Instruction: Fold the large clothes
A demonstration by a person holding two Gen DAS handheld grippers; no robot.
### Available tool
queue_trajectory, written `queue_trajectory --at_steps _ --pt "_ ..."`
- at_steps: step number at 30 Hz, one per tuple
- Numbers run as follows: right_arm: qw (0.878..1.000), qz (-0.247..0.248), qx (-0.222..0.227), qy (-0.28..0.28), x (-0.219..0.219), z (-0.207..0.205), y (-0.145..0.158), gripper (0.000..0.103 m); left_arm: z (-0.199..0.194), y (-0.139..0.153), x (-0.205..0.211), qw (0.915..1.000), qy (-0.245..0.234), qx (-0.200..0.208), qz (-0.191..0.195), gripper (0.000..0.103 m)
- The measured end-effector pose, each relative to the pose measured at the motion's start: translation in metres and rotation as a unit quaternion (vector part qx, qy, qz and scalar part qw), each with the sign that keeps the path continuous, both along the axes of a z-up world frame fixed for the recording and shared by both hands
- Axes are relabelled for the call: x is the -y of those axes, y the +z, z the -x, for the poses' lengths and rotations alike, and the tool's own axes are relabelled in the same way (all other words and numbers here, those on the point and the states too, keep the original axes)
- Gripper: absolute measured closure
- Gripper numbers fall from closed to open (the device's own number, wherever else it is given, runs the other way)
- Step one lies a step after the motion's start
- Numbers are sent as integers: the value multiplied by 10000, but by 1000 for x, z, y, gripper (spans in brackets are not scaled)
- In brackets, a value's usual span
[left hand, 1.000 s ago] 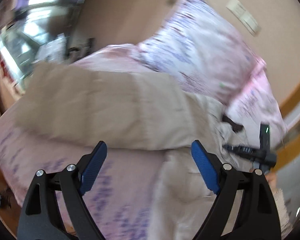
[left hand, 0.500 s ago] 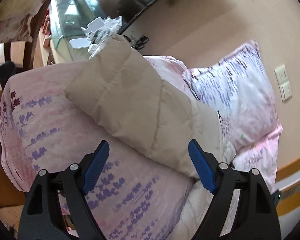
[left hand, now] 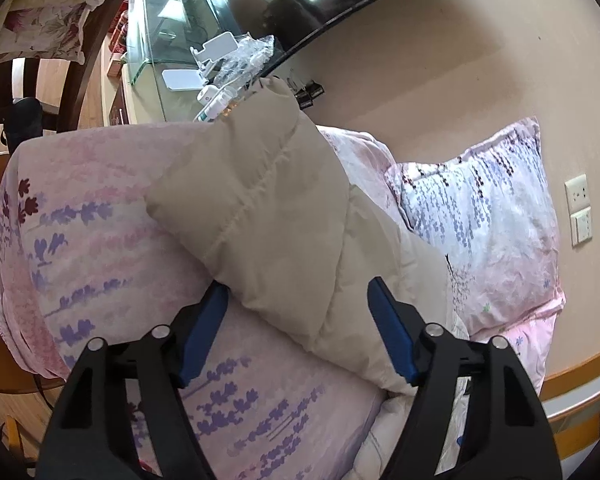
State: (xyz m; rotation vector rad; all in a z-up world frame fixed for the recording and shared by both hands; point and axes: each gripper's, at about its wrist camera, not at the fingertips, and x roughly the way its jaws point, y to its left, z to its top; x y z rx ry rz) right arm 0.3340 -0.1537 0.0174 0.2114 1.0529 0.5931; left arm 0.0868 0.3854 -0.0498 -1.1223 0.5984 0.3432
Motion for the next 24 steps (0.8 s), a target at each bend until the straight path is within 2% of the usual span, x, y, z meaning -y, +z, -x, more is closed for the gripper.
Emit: queue_trajectory --at_steps 3,9,12,13,14,16,20,24 --pt "10000 1 11 -9 2 0 0 29 -2 -2 -5 9999 114 -18 37 41" --pt "9999 -27 45 -91 14 0 2 29 -3 -9 -12 9992 360 -54 147 63" --pt "9999 -45 60 -148 21 0 3 29 -6 -15 -16 9989 388 -114 251 82" --pt "9998 -55 64 -172 24 -1 3 29 -7 -18 -18 9987 385 -102 330 91" --pt "9998 -69 64 -193 27 -1 4 29 -7 -20 -20 9983 408 -62 407 95" --pt "9997 -77 82 -231 33 -1 4 29 -7 -16 -21 9981 436 67 419 98" --pt "9994 -110 140 -312 46 -1 9 29 -9 12 -16 9984 340 439 121 100" --pt "9988 -170 190 -416 59 -1 11 29 -20 58 1 9951 17 963 -241 100"
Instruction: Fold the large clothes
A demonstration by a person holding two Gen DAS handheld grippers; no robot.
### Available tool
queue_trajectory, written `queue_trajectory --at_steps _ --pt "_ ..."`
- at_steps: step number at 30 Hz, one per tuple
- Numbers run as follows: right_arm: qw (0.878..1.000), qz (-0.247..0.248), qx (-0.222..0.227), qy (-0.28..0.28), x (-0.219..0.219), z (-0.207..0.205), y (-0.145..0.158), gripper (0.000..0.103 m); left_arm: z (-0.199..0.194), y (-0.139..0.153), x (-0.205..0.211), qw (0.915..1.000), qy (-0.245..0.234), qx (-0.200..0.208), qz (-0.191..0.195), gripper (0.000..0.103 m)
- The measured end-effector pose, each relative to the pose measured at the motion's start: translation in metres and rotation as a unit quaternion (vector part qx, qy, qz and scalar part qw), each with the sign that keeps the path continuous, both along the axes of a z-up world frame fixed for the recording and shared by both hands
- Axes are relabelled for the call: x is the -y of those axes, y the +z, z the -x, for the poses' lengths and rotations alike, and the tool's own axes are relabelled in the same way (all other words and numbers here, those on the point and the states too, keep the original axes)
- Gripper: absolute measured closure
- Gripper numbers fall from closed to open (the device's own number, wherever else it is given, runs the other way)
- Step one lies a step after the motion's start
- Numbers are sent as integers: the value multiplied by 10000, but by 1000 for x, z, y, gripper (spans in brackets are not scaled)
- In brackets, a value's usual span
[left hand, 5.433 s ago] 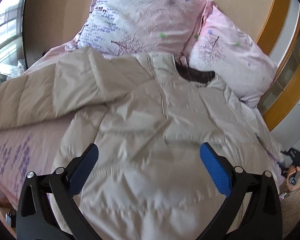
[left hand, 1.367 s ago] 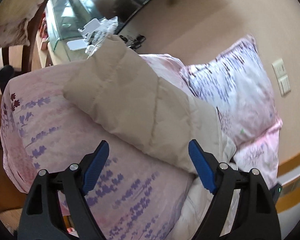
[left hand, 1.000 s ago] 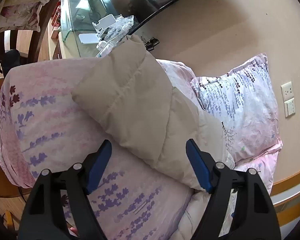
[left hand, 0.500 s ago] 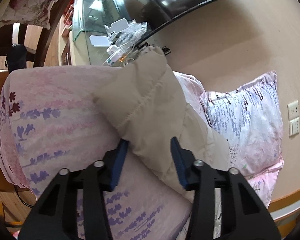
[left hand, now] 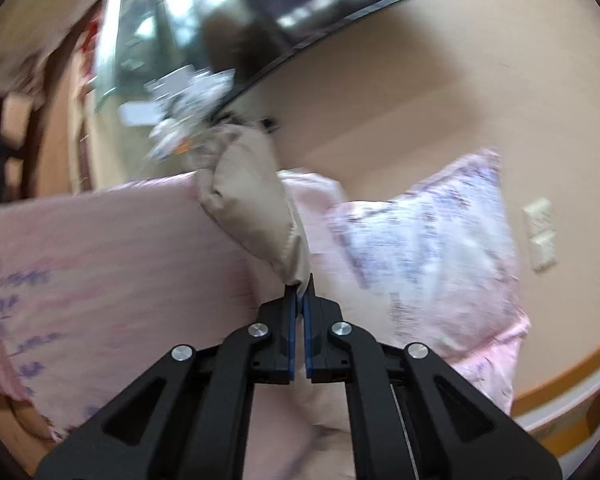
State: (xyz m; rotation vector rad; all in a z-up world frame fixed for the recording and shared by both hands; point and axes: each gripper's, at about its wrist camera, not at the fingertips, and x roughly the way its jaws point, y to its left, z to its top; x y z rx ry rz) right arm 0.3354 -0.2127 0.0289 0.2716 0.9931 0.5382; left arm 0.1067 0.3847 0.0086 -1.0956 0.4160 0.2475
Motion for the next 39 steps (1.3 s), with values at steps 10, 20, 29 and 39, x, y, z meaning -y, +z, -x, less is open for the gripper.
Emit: queue_trajectory --at_steps 10,20,29,39 --pt "9993 -139 54 -340 39 -2 4 29 -67 107 128 9690 -1892 1308 -901 100" --pt "9937 -273 72 -1087 100 -2 4 29 -142 105 336 8779 -4511 1233 -1030 100" --pt "9858 -448 -59 -1616 140 -6 -10 29 -173 28 424 8203 -5512 -415 -1467 92" --pt "9854 -1100 -569 -1167 126 -14 -21 29 -115 61 328 8495 -5031 215 -1578 4"
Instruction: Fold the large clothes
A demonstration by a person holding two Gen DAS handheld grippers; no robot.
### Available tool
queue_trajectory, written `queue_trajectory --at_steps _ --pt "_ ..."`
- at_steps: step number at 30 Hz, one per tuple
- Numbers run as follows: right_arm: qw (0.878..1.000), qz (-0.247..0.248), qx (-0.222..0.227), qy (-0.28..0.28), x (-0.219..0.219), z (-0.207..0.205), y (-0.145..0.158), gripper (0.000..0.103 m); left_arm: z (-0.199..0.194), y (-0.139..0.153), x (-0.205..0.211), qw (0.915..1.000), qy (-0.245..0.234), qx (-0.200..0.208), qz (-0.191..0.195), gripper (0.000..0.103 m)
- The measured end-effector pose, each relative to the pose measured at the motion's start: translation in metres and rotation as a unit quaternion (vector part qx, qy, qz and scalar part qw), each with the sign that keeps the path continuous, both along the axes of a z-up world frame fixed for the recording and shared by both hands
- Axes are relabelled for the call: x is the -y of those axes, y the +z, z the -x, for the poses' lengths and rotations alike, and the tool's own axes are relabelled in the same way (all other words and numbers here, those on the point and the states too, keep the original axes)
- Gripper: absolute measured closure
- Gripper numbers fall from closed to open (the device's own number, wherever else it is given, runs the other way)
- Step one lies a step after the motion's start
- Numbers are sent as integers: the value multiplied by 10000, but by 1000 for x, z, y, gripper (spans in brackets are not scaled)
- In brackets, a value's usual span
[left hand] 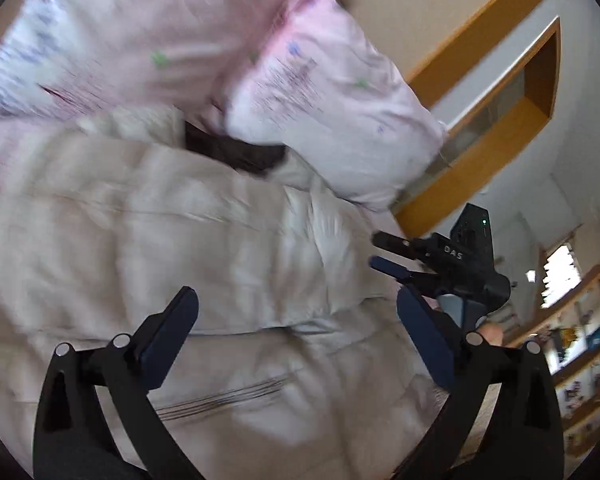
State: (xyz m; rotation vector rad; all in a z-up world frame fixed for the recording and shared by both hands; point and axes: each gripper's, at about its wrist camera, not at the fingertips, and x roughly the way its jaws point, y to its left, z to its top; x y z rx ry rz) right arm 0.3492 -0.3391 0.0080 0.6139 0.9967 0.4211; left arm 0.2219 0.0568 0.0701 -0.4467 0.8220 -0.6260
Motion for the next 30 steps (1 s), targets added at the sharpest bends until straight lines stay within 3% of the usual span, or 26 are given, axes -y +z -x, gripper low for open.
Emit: queue_trajectory --at_steps 5,9,12,13,16,18,20,23,30 --pt "9992 -143 -290 252 -11 -4 -10 29 24 1 -73 9944 987 96 -369 3" --pt "9978 -41 -419 516 -26 -7 -19 40 39 -9 -119 9817 1710 -5 -835 3" --pt "9964 77 -527 663 -39 -9 -27 46 43 -16 -139 9758 1993 -152 -887 3" --pt "9961 90 -543 696 -43 -10 -29 52 44 -20 -145 9737 2083 -216 -895 3" --pt "9960 175 -407 775 -52 -10 -27 83 44 -27 -152 9689 2244 -366 -979 2" --pt "9966 369 34 733 -57 -6 -9 89 46 -30 -152 9675 2262 -385 -1065 2" --pt "9955 476 570 595 -56 1 16 90 45 -31 -150 9651 2280 -367 -1235 2" --pt "9932 554 955 369 -49 6 38 90 45 -32 -142 9634 2222 -304 -1471 2" --pt "9976 552 365 184 -38 -5 9 90 41 -39 -130 9660 2011 -353 -1588 2"
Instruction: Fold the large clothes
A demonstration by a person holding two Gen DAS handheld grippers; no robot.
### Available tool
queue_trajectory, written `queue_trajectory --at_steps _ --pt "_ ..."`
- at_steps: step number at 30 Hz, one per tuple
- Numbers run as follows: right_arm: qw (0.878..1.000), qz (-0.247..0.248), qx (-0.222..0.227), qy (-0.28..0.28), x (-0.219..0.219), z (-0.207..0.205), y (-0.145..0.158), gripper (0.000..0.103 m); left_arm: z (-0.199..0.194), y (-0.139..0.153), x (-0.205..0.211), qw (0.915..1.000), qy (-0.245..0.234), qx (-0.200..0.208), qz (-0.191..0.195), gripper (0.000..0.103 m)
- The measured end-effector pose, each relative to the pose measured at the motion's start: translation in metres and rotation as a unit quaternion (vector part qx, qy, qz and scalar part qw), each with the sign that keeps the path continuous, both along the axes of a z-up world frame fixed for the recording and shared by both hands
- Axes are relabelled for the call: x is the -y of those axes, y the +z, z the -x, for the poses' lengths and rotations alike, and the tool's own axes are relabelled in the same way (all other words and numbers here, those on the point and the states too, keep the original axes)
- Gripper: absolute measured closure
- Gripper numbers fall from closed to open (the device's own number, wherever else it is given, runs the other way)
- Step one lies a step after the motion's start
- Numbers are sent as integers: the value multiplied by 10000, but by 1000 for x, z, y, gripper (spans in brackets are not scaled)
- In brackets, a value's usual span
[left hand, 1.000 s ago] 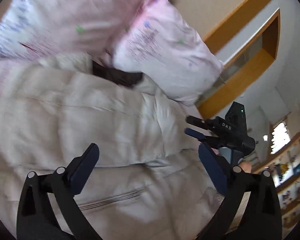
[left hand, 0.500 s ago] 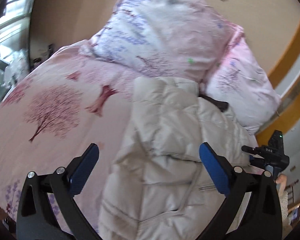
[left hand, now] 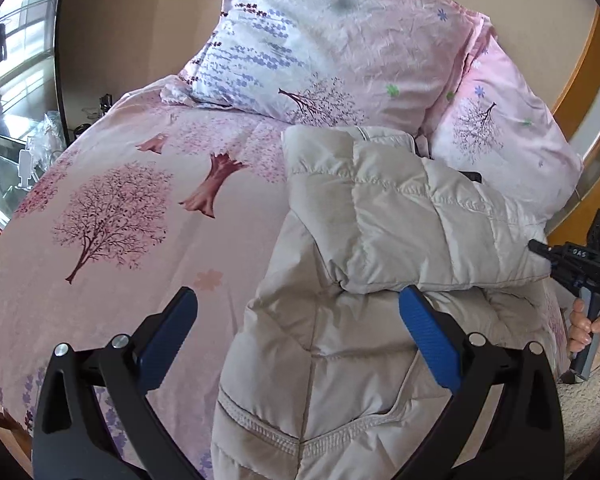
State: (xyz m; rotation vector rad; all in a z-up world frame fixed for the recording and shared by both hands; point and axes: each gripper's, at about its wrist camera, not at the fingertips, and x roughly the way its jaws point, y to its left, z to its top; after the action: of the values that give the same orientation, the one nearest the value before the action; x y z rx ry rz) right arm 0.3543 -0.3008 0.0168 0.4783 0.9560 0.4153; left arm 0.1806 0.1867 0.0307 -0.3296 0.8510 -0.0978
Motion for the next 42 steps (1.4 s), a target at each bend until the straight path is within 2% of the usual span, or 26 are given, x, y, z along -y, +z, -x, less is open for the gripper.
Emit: queue_trajectory --at_steps 5,9,14,15,16,18,19,21,22,24,26,27,30,32,33,35,40,42 --pt "9997 -32 -224 -74 3 -4 -14 90 -1 -1 2 10000 -7 -15 -50 2" --pt "9989 222 -405 -120 -1 -9 -25 89 -3 -4 2 9998 71 -124 -140 2" --pt "9967 553 -579 -97 -6 -12 -37 78 -6 -9 1 9989 188 -387 -183 2" --pt "9964 627 -567 -108 -5 -10 -34 73 -6 -10 -1 9989 192 -396 -158 2" --pt "9959 704 -547 -153 -3 -7 -30 65 -4 -10 -2 9990 209 -380 -140 2" --pt "9954 804 -367 -365 4 2 -19 57 2 -9 -6 9992 254 -224 -194 2" --pt "9946 886 -206 -497 9 7 -12 57 4 -8 -7 9994 237 -137 -205 2" --pt "9913 1091 274 -685 12 21 5 57 9 -7 -10 9998 162 42 -109 2" --pt "9896 1168 530 -653 11 28 13 63 9 -6 -11 9998 161 71 -82 2" --pt "9899 1157 754 -336 2 35 22 72 11 -6 -12 9998 147 120 -27 2" --pt "9909 1112 759 33 -9 38 23 79 9 -6 -11 10000 83 47 4 2" --pt "9908 1137 720 144 -16 36 22 83 8 -7 -11 10000 36 -31 36 2" --pt "9898 1296 476 337 -29 26 11 84 6 -12 -10 9998 34 -174 31 2" --pt "9884 1485 50 321 -31 15 -6 84 6 -14 -10 9998 28 -207 38 2" --pt "9877 1501 -265 348 -30 7 -20 86 6 -15 -10 9997 38 -221 52 2" --pt "9875 1421 -563 379 -27 -6 -38 86 7 -17 -12 9997 58 -218 96 2" --pt "9849 1466 -828 407 -31 -22 -49 86 15 -18 -23 9992 202 165 304 2" --pt "9834 1533 -873 430 -34 -25 -49 86 17 -18 -24 9994 182 160 243 2"
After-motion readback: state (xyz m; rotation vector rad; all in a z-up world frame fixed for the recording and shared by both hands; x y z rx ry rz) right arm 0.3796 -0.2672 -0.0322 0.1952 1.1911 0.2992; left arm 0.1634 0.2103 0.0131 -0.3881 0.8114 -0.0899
